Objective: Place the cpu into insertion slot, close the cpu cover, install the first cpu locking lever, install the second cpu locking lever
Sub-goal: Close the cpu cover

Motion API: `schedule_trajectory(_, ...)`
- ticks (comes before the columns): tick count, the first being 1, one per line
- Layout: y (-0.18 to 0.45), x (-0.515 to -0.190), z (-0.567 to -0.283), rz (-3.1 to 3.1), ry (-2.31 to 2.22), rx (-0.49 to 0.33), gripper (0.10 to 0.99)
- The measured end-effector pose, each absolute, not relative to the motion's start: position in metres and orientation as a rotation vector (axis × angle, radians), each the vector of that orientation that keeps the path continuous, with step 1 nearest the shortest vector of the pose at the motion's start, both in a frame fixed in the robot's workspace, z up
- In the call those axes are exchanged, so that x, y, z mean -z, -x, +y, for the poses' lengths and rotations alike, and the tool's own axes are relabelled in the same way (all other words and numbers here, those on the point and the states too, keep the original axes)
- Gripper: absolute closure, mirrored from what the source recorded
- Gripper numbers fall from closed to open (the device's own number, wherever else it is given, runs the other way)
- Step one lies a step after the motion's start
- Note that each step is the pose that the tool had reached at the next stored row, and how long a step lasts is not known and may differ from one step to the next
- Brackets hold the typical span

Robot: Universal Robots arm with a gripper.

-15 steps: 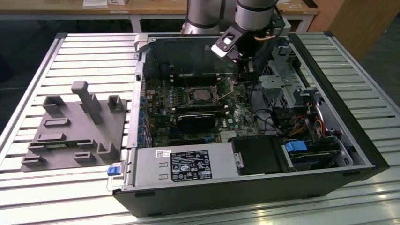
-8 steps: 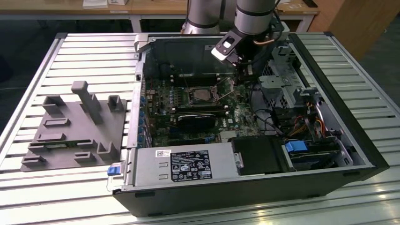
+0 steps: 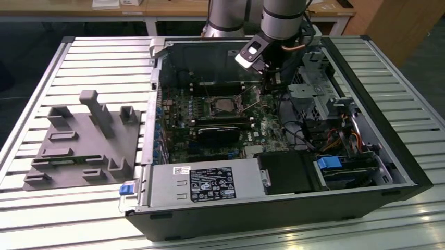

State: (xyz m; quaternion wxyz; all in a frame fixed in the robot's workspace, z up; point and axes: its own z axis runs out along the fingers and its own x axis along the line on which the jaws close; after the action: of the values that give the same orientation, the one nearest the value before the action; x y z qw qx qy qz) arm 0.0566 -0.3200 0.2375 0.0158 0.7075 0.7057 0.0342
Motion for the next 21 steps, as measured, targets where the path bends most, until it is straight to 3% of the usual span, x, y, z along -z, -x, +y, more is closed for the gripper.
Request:
schedule_trajectory(5,-0.0569,-0.2373,-0.32,2.208,-2.215,-0.078,0.984)
schedule_trajectory(15,-0.0588,-0.2365,-0.32,2.275,-2.286,0.076,0.984)
schedule_trajectory(21,-0.0587,-0.2365,-0.32,2.28,-2.291,0.09,0.984)
